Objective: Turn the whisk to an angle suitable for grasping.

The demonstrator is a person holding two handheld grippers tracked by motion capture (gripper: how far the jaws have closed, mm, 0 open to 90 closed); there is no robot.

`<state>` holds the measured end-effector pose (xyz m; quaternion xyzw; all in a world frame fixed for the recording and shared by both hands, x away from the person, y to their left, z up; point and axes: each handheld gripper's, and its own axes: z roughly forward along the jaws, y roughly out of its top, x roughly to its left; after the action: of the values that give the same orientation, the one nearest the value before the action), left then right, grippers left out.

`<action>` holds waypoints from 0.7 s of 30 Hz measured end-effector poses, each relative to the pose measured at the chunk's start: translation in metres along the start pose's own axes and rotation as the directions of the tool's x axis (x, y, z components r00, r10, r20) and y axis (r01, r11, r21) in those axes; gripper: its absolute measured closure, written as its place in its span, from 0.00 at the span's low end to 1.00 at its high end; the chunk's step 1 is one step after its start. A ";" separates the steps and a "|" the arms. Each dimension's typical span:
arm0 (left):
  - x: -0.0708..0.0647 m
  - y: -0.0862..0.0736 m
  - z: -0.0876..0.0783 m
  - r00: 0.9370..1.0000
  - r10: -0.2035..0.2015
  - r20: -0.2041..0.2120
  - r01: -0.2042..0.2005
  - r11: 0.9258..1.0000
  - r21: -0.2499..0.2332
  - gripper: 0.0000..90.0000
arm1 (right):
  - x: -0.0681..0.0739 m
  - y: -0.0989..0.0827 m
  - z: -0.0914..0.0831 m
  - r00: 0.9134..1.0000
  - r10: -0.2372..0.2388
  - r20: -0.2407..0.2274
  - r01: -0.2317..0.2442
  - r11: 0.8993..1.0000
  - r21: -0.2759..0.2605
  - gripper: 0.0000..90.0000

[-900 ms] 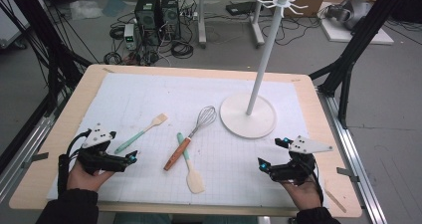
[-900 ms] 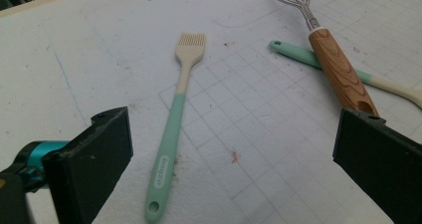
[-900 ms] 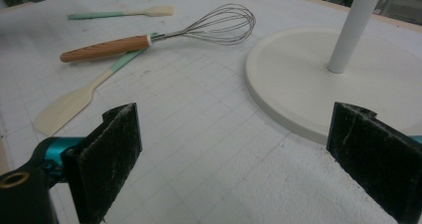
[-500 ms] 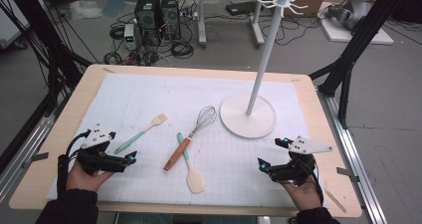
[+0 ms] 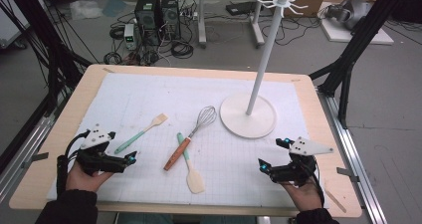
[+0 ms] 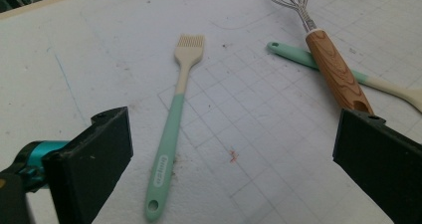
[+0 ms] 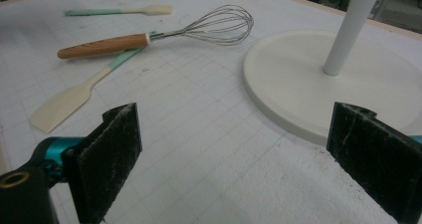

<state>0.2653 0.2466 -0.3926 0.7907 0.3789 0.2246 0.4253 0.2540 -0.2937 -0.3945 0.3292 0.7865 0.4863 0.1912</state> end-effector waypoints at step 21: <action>-0.010 0.005 0.002 1.000 0.008 0.024 -0.007 1.000 -0.009 0.03 | 0.003 0.002 0.001 1.000 -0.023 0.003 0.023 1.000 0.005 0.06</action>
<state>0.2626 0.2356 -0.3898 0.7927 0.3697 0.2184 0.4326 0.2527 -0.2901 -0.3933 0.3215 0.7911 0.4817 0.1972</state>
